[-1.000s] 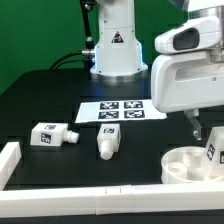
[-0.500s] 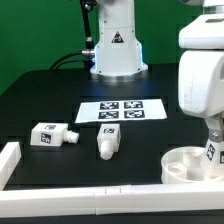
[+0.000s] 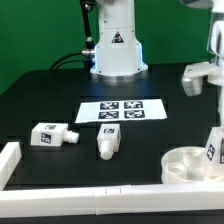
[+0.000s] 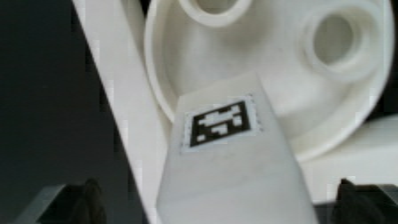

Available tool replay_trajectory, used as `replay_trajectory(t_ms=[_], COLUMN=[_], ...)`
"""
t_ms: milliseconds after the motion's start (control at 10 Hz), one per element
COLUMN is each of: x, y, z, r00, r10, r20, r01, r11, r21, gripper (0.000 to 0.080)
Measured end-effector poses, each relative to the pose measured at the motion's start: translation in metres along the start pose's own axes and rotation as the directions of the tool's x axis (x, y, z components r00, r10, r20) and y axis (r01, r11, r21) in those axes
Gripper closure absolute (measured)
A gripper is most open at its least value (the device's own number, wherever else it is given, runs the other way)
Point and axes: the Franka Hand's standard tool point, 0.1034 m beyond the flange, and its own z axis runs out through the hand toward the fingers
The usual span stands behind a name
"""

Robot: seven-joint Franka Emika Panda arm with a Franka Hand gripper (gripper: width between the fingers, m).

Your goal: Assemble stool

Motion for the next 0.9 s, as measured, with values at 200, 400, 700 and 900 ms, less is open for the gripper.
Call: replay_trajectory(t_ms=[200, 400, 700, 900], x=[0.0021, 0.0007, -0.0006, -0.0038], y=[-0.0012, -0.0009, -0.0002, 0.0018], z=[0.0082, 0.0088, 0.0086, 0.0077], r00=[0.999, 1.000, 0.986, 0.936], r10=[-0.045, -0.016, 0.170, 0.352], r20=[0.002, 0.002, 0.001, -0.001], r01=[0.045, 0.016, -0.170, -0.352], r11=[0.999, 1.000, 0.985, 0.936], r21=[-0.012, -0.011, -0.010, -0.004], gripper=[0.0151, 0.0286, 0.0467, 0.0466])
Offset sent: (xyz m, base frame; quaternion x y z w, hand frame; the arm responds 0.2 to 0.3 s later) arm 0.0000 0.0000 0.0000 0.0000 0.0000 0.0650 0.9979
